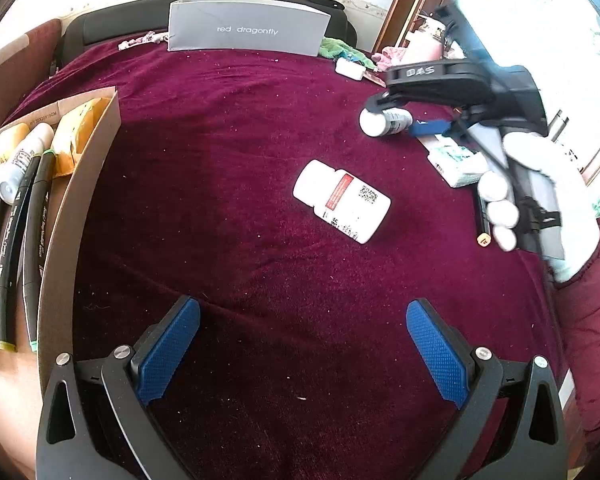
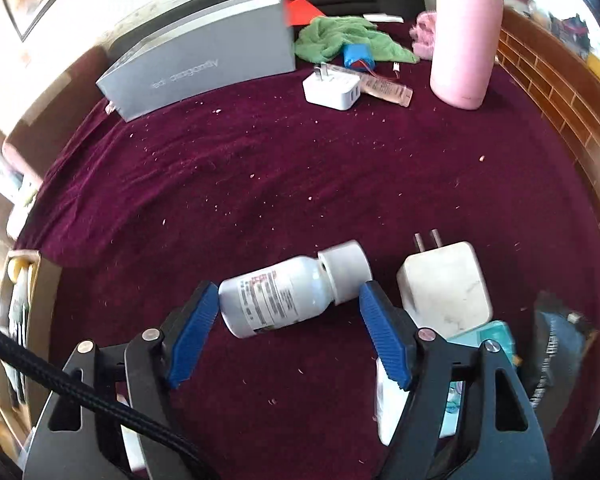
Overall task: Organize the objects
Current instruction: 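Reach and grasp the green-labelled white medicine bottle with the right tool, then grasp red-labelled white pill bottle with left tool while right tool holds its bottle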
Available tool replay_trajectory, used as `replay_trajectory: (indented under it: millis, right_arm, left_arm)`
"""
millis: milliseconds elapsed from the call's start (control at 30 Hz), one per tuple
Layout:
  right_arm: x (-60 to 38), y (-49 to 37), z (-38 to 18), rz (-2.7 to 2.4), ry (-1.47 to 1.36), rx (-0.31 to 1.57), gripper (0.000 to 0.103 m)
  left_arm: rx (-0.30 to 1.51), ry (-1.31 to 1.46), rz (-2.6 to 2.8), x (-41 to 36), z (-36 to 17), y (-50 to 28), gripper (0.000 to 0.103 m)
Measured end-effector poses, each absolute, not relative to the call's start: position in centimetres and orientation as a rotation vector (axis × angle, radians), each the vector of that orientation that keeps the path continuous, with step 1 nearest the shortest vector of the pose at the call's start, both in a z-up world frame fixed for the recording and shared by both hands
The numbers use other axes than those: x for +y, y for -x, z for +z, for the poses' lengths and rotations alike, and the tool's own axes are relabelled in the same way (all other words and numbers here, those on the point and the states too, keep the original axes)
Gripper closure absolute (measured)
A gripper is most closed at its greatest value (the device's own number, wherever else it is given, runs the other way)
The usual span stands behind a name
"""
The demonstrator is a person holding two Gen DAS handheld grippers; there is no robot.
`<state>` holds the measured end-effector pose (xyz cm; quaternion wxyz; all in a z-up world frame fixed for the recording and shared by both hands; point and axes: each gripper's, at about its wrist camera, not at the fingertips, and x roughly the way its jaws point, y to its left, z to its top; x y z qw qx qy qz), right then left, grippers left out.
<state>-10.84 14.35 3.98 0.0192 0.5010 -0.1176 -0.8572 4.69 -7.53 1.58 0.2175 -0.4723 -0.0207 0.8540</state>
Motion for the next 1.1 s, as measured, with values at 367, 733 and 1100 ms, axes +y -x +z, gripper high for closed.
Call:
replay_trajectory:
  millis: [367,733,1100]
  right_arm:
    - [15.2,9.5,2.1,-2.704,-1.446,-0.675,0.047]
    - [14.8,8.8,1.6,-2.682,-1.274,-0.632,0.031]
    - [15.2,9.0,1.3,-2.592,-1.212,-0.711,0.015]
  left_arm:
    - [0.229,1.364,2.388,-4.9,1.0,-5.4,0.002]
    - [-0.095,1.34,2.449,-4.6,3.9,-2.2,0.004]
    - [0.131,1.371,2.524,1.3,1.7,1.5,0.073]
